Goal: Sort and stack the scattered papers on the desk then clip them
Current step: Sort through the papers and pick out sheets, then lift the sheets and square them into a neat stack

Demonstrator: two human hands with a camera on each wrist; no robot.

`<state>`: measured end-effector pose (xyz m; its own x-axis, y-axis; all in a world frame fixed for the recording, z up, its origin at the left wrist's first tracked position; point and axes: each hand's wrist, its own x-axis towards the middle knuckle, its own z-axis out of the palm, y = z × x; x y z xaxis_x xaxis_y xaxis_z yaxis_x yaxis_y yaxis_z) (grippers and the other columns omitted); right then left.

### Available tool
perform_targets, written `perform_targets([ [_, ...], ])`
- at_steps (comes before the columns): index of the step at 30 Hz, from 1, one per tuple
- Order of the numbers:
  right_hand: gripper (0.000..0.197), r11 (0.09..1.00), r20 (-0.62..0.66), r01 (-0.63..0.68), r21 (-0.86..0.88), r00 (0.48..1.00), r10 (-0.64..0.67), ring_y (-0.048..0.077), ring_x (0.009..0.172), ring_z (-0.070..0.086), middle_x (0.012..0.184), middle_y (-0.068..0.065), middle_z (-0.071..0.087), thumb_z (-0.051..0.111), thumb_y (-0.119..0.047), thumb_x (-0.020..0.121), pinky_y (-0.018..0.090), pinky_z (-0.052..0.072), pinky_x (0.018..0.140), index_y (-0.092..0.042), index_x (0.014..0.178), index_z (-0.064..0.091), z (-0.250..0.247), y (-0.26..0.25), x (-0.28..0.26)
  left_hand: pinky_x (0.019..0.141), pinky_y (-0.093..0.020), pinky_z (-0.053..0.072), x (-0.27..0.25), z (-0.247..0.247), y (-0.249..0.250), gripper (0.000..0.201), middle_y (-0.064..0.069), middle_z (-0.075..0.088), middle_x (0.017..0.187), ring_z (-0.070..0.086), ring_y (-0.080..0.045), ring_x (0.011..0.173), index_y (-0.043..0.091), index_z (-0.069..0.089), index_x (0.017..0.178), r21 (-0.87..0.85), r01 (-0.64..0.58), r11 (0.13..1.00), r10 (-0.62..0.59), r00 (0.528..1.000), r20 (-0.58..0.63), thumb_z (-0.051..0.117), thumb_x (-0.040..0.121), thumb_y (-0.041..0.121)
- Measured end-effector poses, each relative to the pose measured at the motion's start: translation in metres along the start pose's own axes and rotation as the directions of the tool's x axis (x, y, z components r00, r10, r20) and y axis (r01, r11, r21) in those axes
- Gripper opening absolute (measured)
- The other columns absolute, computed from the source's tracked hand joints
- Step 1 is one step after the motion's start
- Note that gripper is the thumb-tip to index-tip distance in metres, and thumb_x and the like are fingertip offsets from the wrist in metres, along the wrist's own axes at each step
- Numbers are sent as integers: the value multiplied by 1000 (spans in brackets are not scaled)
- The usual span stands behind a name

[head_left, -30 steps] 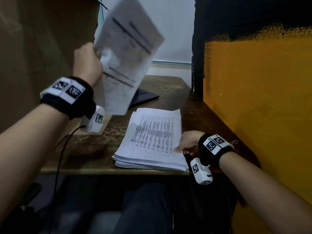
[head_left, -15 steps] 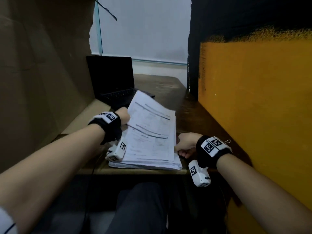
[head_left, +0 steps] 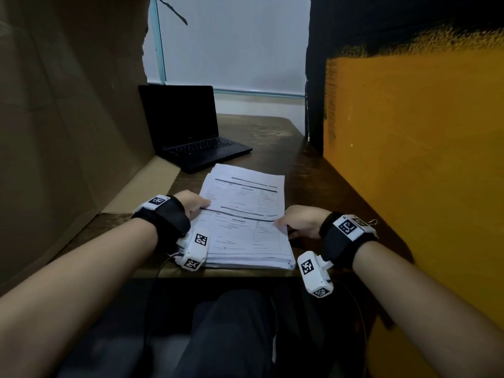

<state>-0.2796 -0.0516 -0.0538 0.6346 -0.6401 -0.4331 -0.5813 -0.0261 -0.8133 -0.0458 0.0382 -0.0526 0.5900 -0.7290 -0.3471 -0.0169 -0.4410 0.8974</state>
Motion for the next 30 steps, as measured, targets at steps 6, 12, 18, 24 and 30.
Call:
perform_targets([
  [6,28,938,-174,122,324,982,-67,18,86,61,103,7,68,63,-29,92,31,50,83,-9,112,64,-15,4,-1,79,-44,55,-18,-3,4,13,-19,63,110,65,-25,78,13,56,98,-273,-346,898,357,934,-11,54,93,1],
  [12,40,536,-377,550,640,833,-405,32,122,58,133,17,59,56,-12,96,47,44,106,0,134,53,-29,-56,-22,68,-24,51,-61,-10,63,16,0,61,90,63,-3,70,9,46,111,-184,-729,659,712,684,-157,49,96,4],
  [18,24,554,-668,825,110,474,-573,16,108,63,111,-2,65,60,-14,96,37,50,101,-15,119,58,-29,-116,-51,97,-9,39,-92,6,99,37,-6,48,127,48,-4,112,-6,31,134,56,-934,354,893,319,-316,36,98,3],
  [24,46,646,-466,748,155,632,-619,19,114,64,126,6,65,66,-10,89,37,52,98,-9,133,53,-32,-70,-41,101,-41,47,-67,1,59,50,-5,59,124,60,-19,110,6,43,131,-286,-752,594,729,654,-205,57,88,28],
  [30,38,575,-552,770,277,617,-560,15,103,69,117,5,70,67,-19,89,26,57,81,-11,126,57,-23,-81,-37,99,-45,48,-70,-5,75,64,-11,61,126,61,-27,114,5,43,134,-386,-718,579,627,695,-351,59,85,44],
])
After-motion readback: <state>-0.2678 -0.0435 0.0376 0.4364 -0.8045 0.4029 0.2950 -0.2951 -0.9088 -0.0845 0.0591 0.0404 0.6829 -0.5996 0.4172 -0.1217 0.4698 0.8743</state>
